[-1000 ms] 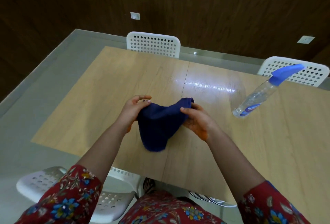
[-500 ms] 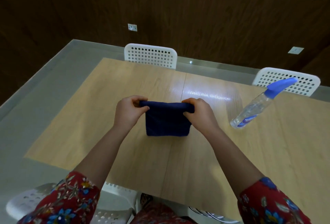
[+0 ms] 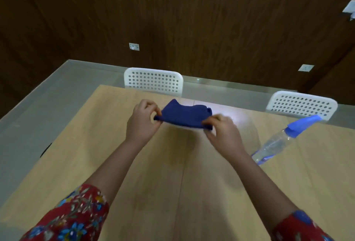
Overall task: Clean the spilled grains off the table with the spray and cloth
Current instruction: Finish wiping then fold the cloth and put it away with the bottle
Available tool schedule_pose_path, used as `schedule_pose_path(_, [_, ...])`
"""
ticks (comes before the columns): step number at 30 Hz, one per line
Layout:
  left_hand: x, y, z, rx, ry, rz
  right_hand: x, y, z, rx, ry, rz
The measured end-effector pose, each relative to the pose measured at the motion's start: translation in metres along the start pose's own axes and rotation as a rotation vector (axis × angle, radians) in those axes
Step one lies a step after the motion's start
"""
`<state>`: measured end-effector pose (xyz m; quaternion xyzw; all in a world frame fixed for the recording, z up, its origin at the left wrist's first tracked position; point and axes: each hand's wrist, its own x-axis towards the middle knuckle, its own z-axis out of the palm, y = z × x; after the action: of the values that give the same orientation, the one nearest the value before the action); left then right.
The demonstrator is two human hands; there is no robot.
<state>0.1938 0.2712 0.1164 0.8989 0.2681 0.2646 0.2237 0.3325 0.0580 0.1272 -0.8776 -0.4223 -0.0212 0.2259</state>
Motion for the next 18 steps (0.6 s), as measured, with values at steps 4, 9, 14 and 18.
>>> schedule_pose_path(4, [-0.024, -0.035, 0.043, -0.029, -0.218, -0.152, -0.022, 0.028, 0.058, 0.264, -0.243, 0.243])
schedule_pose_path(9, [-0.015, -0.026, 0.119, -0.030, -0.278, -0.003, -0.003, 0.059, 0.115, 0.436, 0.055, 0.547])
schedule_pose_path(14, [0.012, -0.012, 0.199, 0.369, -0.655, 0.146, 0.028, 0.074, 0.157, 0.430, 0.246, 0.575])
schedule_pose_path(18, [0.045, -0.024, 0.233, 0.384, -0.609, 0.118, 0.024, 0.080, 0.171, 0.409, 0.317, 0.582])
